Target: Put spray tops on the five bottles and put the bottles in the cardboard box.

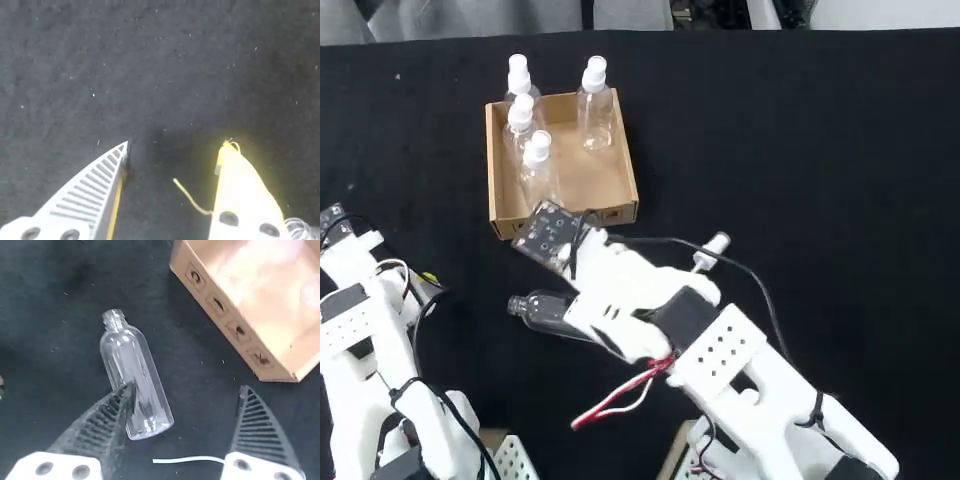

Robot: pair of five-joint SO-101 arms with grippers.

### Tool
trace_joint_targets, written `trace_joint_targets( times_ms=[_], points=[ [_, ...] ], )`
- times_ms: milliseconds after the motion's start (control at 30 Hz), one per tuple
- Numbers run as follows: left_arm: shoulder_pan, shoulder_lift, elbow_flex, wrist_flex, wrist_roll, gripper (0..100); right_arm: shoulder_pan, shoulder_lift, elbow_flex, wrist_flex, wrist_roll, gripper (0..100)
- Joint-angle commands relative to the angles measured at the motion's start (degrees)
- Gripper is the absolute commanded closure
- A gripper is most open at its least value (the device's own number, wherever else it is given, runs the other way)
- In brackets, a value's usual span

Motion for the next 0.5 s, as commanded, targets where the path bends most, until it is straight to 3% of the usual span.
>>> trace_joint_targets(
  times_ms=[0, 467],
  points=[
    [-0.75, -0.53, -1.27, -1.05, 0.53, 74, -2.73, -1.36, -4.44, 0.53, 1.93, 71.9],
    [-4.44, -0.53, -1.54, -1.14, 0.62, 74, -3.96, 22.29, -18.86, 2.73, 5.89, 71.9]
  ],
)
